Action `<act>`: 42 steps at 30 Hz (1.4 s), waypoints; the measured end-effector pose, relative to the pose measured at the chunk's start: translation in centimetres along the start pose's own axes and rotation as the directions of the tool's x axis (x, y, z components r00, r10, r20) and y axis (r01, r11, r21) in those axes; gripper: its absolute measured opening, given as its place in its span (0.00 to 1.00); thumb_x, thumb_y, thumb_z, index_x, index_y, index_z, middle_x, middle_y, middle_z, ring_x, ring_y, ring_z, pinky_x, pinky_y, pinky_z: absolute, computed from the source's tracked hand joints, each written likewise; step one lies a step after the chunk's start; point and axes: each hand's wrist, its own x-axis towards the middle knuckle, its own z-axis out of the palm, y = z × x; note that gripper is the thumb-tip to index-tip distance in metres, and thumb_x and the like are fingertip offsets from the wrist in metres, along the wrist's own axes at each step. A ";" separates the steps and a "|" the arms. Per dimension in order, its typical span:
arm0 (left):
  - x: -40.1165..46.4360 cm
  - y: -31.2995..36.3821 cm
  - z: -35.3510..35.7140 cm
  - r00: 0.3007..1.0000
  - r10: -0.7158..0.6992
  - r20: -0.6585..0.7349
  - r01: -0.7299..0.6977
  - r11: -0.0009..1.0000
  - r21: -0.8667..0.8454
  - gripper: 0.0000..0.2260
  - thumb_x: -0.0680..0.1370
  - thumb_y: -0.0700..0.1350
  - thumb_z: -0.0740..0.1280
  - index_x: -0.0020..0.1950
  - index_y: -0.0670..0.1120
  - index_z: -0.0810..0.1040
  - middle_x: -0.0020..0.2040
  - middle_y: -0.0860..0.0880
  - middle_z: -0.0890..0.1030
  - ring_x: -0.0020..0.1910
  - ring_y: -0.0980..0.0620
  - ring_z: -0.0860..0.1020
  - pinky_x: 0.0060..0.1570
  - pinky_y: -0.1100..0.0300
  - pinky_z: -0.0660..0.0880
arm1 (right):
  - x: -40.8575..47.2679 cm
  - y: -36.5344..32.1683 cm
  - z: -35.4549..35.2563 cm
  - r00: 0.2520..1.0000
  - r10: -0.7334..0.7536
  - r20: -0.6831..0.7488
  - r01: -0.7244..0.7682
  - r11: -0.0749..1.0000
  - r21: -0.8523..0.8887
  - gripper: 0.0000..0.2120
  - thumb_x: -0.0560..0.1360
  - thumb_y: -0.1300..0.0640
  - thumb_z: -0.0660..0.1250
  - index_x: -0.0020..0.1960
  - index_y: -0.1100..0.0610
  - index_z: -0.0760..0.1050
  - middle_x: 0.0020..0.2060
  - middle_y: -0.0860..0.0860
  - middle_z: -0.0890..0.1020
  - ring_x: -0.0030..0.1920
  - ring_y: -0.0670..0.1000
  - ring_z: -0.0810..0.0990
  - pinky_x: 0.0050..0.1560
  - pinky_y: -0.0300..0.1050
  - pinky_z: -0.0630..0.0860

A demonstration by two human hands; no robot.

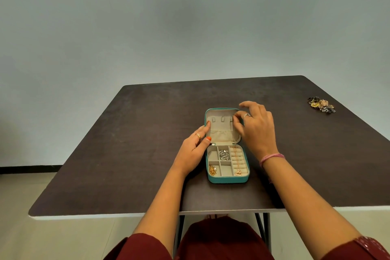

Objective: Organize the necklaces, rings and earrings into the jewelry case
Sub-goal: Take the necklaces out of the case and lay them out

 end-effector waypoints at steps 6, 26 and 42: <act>0.0 0.1 0.0 1.000 0.016 0.018 -0.015 0.999 -0.037 0.20 0.82 0.43 0.60 0.73 0.54 0.64 0.70 0.55 0.68 0.65 0.58 0.71 0.62 0.61 0.72 | 1.0 0.0 -1.5 0.998 0.053 -0.017 -0.049 0.982 0.181 0.04 0.73 0.59 0.70 0.46 0.60 0.80 0.49 0.54 0.79 0.44 0.51 0.78 0.42 0.43 0.72; -1.1 0.5 0.1 0.908 0.075 -0.413 -0.090 0.996 -0.018 0.08 0.80 0.43 0.62 0.54 0.51 0.80 0.54 0.54 0.76 0.50 0.56 0.78 0.48 0.61 0.76 | 5.0 -1.0 -11.2 0.886 0.291 0.361 -0.462 0.475 0.749 0.02 0.72 0.61 0.71 0.43 0.60 0.81 0.37 0.52 0.85 0.43 0.49 0.85 0.49 0.43 0.81; -0.6 8.8 3.9 0.966 0.089 -0.243 -0.157 0.949 -0.275 0.10 0.79 0.39 0.63 0.59 0.47 0.78 0.52 0.53 0.83 0.53 0.58 0.80 0.53 0.62 0.78 | 7.4 -1.1 -16.6 0.831 0.169 0.530 -0.555 0.337 0.761 0.08 0.79 0.62 0.61 0.42 0.57 0.75 0.38 0.51 0.77 0.34 0.44 0.80 0.45 0.43 0.82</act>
